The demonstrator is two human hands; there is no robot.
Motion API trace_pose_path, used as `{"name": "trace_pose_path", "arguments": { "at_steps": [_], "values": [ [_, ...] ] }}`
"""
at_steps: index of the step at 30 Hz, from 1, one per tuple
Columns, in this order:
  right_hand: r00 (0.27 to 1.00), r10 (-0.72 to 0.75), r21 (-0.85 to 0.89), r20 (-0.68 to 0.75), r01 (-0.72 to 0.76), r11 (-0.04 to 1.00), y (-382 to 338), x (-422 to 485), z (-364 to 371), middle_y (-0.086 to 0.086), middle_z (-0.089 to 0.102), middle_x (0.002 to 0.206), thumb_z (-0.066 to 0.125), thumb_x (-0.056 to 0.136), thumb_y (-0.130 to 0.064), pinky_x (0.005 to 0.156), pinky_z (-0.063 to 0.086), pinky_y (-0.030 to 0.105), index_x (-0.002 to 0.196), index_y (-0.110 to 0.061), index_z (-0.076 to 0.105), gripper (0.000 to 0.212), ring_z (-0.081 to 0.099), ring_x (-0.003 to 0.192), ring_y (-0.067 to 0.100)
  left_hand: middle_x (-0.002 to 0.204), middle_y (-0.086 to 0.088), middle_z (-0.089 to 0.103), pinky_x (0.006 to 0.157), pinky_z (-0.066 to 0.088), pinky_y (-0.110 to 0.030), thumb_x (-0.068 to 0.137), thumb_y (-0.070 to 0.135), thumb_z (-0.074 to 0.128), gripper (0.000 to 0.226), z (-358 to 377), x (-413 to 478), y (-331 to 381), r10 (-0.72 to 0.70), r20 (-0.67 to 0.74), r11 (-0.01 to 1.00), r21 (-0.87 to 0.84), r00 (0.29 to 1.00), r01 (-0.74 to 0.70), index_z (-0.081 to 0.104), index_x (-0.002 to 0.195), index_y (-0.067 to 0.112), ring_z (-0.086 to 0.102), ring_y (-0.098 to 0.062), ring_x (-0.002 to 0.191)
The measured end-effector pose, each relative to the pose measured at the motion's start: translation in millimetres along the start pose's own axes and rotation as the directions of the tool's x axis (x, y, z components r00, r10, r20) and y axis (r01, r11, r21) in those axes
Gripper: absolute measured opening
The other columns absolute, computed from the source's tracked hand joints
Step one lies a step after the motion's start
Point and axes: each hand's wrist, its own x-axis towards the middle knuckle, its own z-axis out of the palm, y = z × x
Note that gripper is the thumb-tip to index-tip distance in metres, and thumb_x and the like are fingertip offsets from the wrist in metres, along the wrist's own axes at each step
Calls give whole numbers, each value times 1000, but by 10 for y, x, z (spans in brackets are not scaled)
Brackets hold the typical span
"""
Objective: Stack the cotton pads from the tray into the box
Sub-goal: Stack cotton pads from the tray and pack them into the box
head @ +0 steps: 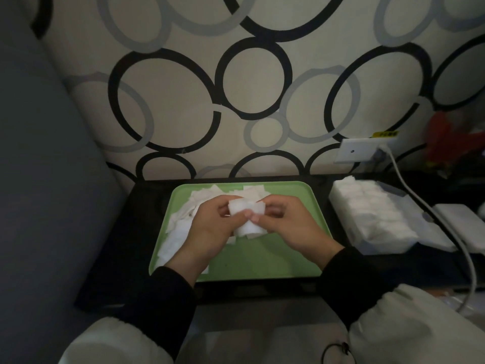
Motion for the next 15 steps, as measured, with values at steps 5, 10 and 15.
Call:
{"name": "trace_pose_path", "arguments": {
  "at_steps": [5, 10, 15],
  "values": [
    [997, 55, -66, -63, -59, 996, 13, 22, -39, 16, 74, 82, 72, 87, -5, 60, 53, 22, 92, -1, 71, 6, 66, 65, 12, 102, -9, 75, 59, 57, -22, 89, 6, 70, 18, -8, 17, 22, -83, -64, 993, -87, 995, 77, 68, 106, 11, 73, -20, 88],
    [986, 138, 32, -93, -136, 990, 27, 48, -47, 18, 73, 79, 68, 90, -6, 61, 52, 28, 96, 0, 68, 9, 67, 62, 13, 88, -3, 77, 61, 57, -21, 97, 11, 61, 11, -33, 35, 37, -125, -44, 974, -196, 991, 114, 69, 105, 13, 74, -11, 73],
    [983, 166, 109, -74, -158, 981, -5, 28, -44, 11, 72, 79, 63, 94, -10, 67, 54, 32, 93, -4, 65, 6, 69, 71, 19, 86, 1, 78, 61, 58, -23, 104, 16, 49, 18, -26, 21, 75, -172, 66, 933, -308, 983, 184, 67, 104, 15, 75, -13, 74]
  ]
}}
